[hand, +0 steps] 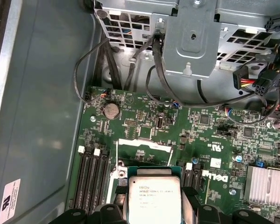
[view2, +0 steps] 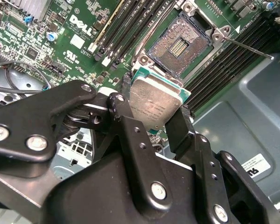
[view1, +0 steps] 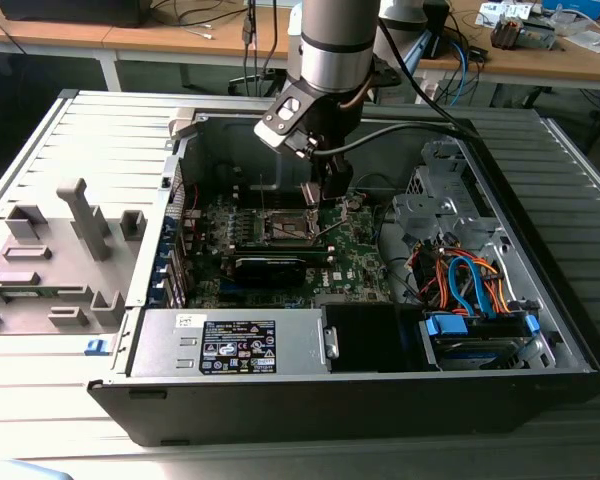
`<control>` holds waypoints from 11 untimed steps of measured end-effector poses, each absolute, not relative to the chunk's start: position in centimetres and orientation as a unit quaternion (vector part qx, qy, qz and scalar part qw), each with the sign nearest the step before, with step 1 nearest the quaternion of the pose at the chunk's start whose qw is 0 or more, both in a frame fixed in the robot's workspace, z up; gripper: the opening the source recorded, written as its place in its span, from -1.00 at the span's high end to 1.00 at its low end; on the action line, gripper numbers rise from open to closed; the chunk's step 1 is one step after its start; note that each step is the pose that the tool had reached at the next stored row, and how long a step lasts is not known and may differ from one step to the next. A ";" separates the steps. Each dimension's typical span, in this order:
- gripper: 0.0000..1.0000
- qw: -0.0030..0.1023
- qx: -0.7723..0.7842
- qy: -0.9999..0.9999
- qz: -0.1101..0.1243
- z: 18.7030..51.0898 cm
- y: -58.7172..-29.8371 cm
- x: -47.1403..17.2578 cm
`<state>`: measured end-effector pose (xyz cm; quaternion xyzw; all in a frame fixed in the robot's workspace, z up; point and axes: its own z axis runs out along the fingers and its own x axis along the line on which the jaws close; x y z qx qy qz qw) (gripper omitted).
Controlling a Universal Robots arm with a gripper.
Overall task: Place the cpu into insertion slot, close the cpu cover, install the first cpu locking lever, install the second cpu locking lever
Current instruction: 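Place the cpu into insertion slot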
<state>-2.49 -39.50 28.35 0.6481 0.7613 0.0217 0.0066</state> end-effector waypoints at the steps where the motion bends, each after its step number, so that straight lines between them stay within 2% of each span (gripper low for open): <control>1: -0.09 0.007 0.649 0.761 0.022 28.3 -39.5 -2.5; 11: -0.09 0.007 0.656 0.754 0.022 28.3 -39.5 -2.5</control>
